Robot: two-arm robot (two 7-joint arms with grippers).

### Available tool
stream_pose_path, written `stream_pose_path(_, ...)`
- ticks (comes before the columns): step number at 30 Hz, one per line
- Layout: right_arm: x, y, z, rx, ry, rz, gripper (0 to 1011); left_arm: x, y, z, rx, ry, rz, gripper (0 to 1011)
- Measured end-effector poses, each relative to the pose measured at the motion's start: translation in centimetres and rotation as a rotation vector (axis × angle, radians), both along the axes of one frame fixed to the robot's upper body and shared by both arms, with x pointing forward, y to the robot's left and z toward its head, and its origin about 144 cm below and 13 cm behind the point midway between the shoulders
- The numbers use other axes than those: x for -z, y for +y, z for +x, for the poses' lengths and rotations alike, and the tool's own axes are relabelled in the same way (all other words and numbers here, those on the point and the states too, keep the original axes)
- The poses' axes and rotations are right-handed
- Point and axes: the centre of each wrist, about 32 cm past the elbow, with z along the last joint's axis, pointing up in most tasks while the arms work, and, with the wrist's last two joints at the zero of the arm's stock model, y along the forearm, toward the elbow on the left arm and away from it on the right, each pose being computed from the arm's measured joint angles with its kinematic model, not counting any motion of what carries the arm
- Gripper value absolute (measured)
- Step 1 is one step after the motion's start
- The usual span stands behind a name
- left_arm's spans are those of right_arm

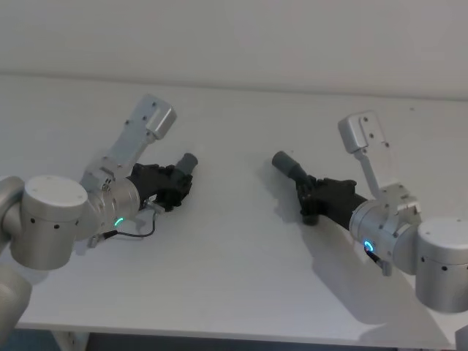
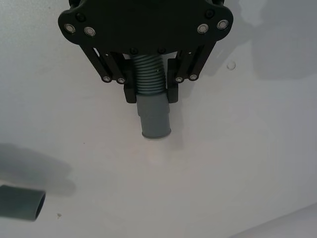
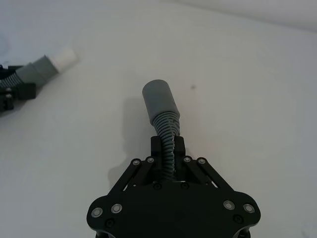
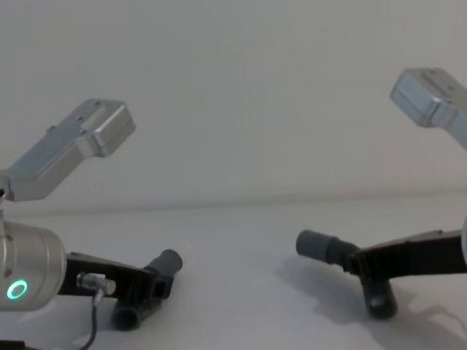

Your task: Use both hands to pick up one end of the pipe from the table, align the ends, and insert them.

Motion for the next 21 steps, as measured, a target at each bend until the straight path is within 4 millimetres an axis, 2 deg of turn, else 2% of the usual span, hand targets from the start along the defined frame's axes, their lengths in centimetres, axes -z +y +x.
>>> stream_pose_path(10,-1.1,-1.0,0.0,-0.015,-0.110,0.018,136,-0.8,0.1,-0.4,-0.005,-0.071,0.030,354)
stream_pose_path(21,-2.2,-3.6,-0.3,-0.079,-0.218,0.025,136,-2.8,1.1,-0.7,0.055,-0.208,0.084,354)
